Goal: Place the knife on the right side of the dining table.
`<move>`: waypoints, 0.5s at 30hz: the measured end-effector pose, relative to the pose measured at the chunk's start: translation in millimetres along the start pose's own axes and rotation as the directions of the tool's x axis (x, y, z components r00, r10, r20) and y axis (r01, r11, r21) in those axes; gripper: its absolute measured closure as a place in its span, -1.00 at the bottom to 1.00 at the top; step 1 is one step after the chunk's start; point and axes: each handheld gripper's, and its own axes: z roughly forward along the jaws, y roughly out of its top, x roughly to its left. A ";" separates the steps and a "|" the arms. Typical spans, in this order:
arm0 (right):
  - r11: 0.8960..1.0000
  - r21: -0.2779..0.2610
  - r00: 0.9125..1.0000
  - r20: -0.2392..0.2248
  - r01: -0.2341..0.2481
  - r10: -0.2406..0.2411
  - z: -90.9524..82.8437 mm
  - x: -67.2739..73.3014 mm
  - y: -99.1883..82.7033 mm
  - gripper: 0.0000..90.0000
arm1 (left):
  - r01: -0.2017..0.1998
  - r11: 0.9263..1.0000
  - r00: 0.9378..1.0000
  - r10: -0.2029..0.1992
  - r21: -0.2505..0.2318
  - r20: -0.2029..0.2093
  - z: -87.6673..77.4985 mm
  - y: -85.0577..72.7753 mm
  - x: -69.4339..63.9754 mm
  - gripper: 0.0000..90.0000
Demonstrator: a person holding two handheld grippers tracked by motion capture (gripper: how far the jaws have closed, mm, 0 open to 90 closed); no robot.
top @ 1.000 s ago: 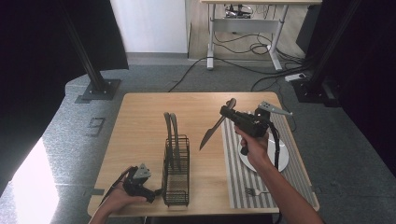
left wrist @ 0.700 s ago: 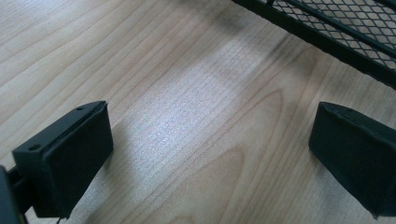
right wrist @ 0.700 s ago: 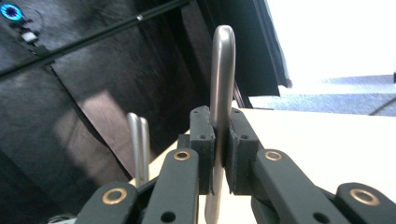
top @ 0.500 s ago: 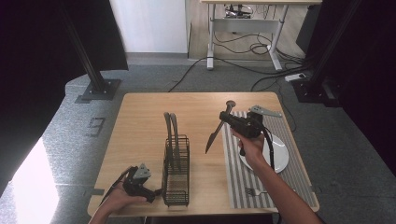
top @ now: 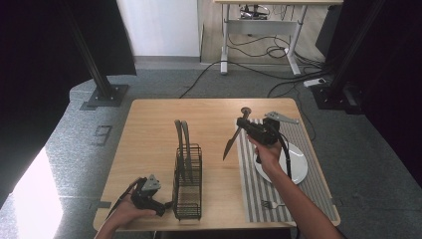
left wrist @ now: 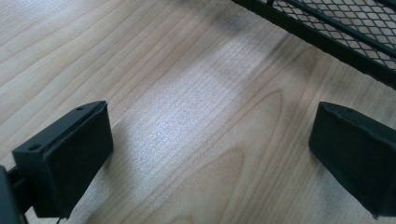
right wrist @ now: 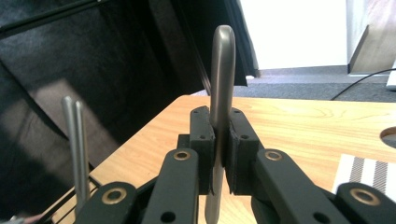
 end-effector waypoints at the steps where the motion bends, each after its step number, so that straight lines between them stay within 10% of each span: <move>1: 1.000 -0.004 1.000 0.004 -0.005 0.005 0.1 -1.5 1.3 0.84 | 0.001 1.000 1.000 -0.001 0.000 0.001 0.0 0.0 0.0 -1.00; 15: 0.999 -0.037 0.997 0.070 -0.016 0.019 10.2 -25.3 11.9 0.84 | 0.000 1.000 1.000 0.000 0.001 0.000 -0.1 0.0 0.0 -1.00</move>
